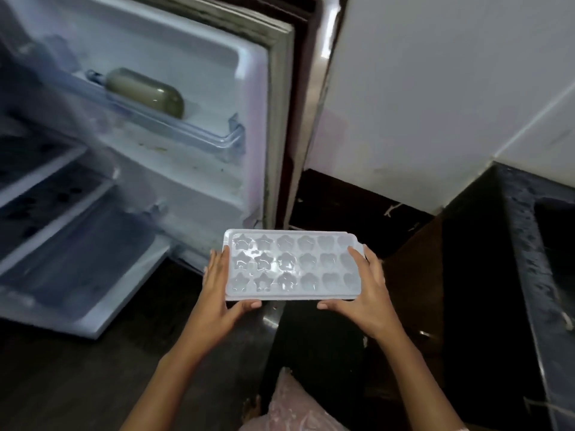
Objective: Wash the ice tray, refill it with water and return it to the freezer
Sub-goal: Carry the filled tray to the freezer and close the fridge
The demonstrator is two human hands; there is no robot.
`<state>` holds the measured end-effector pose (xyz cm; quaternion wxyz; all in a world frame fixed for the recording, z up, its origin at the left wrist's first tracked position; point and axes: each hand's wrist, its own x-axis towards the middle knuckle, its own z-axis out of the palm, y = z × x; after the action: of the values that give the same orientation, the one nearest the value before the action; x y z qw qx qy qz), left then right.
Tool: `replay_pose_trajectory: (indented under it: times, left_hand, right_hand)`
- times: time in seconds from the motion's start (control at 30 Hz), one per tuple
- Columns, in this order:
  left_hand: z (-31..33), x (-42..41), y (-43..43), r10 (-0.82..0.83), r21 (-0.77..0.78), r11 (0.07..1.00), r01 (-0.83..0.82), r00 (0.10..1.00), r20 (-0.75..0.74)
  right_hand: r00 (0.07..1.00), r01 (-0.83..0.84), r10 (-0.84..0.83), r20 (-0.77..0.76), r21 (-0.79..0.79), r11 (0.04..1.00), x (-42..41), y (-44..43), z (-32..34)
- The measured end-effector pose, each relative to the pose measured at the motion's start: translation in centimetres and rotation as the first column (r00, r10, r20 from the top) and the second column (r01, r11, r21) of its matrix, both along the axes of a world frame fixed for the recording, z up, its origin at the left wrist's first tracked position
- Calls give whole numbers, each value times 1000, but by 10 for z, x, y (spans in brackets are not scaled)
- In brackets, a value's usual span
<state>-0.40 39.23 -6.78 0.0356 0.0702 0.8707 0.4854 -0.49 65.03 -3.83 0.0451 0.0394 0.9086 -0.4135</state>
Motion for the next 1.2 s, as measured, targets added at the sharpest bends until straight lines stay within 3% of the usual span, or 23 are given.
replay_pose_trajectory:
  times: [0.37, 0.73, 1.03, 1.2]
  left_hand:
    - [6, 18, -79, 314, 72, 945, -319, 947, 73]
    - [1, 20, -137, 605, 14, 793, -609, 790, 98]
    - [7, 7, -184, 739, 13, 667, -745, 665, 109]
    - [11, -16, -225, 779, 21, 621, -783, 620, 94]
  right_hand:
    - [952, -305, 305, -16, 3, 952, -56, -91, -6]
    - [790, -608, 610, -54, 49, 792, -126, -178, -14]
    - [666, -740, 740, -95, 43, 671, -180, -254, -8]
    - [641, -753, 749, -168, 50, 656, -206, -306, -5]
